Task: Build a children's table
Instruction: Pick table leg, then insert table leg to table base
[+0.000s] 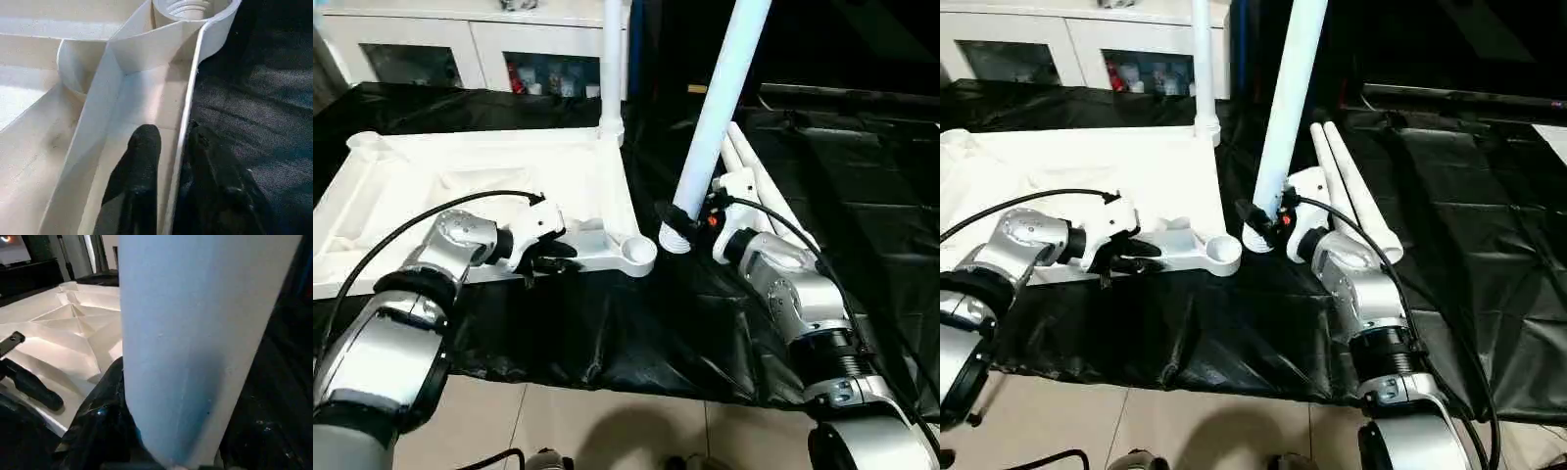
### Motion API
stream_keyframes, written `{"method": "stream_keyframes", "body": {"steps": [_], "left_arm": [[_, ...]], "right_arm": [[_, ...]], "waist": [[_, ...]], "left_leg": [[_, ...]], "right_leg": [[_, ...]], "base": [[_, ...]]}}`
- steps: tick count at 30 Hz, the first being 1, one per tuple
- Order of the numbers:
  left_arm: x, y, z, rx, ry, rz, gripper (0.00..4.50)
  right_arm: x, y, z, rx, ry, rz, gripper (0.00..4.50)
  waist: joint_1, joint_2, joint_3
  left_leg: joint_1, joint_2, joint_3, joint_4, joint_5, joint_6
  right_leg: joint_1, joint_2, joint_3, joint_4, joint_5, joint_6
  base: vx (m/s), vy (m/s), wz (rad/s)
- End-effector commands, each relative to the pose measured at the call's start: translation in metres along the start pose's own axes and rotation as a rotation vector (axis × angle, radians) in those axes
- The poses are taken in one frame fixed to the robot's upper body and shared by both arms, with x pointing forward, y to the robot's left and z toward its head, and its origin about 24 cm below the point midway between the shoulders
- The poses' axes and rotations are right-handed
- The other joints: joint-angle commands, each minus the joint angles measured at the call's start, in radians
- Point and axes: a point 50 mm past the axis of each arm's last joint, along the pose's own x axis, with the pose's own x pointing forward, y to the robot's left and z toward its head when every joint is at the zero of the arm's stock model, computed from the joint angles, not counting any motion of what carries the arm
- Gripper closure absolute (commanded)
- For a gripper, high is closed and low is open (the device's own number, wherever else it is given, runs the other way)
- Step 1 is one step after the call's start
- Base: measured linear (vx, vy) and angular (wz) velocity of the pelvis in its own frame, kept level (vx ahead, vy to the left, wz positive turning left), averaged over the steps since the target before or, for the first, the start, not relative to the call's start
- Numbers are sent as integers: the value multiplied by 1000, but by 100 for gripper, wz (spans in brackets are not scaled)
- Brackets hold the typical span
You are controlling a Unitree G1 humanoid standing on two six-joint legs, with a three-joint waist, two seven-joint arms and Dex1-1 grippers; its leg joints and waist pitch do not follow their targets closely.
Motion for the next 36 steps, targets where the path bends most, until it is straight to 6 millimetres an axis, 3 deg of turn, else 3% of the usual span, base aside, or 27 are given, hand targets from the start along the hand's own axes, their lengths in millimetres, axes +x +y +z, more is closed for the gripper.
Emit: {"method": "stream_keyframes", "body": {"steps": [1, 9, 14, 21, 22, 23, 27, 29, 32, 36], "left_arm": [[0, 2, 4, 2, -2, -9, 375], [0, 0, 3, -20, -11, -43, 436], [4, -4, 0, -43, 1, -71, 446], [26, -20, 9, -72, -85, -170, 450], [31, -24, 8, -58, -79, -184, 450], [34, -27, 8, -51, -70, -198, 450], [42, -33, 7, -55, -76, -202, 450], [45, -36, 4, -57, -71, -182, 450], [45, -36, 4, -58, -70, -174, 450], [44, -36, 3, -52, -77, -164, 450]], "right_arm": [[1, 2, 5, -5, -15, 17, 260], [0, 0, 6, -18, -9, 22, 260], [1, 4, 7, -30, 15, 87, 260], [-1, 8, 0, -56, 84, 166, 260], [-2, 7, -1, -55, 87, 160, 260], [-2, 7, -2, -54, 88, 158, 260], [-3, 6, -4, -54, 90, 156, 260], [-3, 8, -8, -62, 108, 168, 260], [-3, 9, -9, -72, 119, 171, 260], [-5, 7, -14, -83, 133, 162, 260]], "waist": [[-1, 22, -97], [-1, 24, -98], [-6, 25, -96], [0, 22, -98], [4, 14, -98], [8, 18, -98], [14, 19, -94], [14, 13, -90], [13, 16, -85], [9, 12, -86]], "left_leg": [[28, 14, -6, -78, -312, -28], [27, 15, -6, -78, -299, -23], [24, 12, -6, -77, -304, -17], [25, 17, -5, -75, -285, -3], [24, 17, -3, -75, -281, 2], [27, 19, -3, -75, -279, 2], [29, 18, -3, -78, -306, -3], [31, 18, -5, -80, -331, -9], [39, 15, -9, -82, -378, -17], [40, 16, -12, -85, -388, -22]], "right_leg": [[61, -60, 42, -70, -250, -252], [61, -60, 42, -67, -223, -262], [66, -59, 40, -69, -229, -265], [64, -61, 41, -70, -232, -274], [63, -61, 41, -71, -226, -277], [62, -62, 41, -69, -225, -279], [59, -61, 40, -75, -277, -256], [57, -64, 39, -81, -342, -232], [52, -65, 36, -94, -445, -194], [53, -67, 37, -97, -470, -179]], "base": [[0, 0, 0], [0, 0, 0], [0, 0, 0], [0, 0, 0], [0, 0, 0], [0, 0, 0], [0, 0, 0], [0, 0, 0], [0, 0, 0], [0, 0, 0]]}}
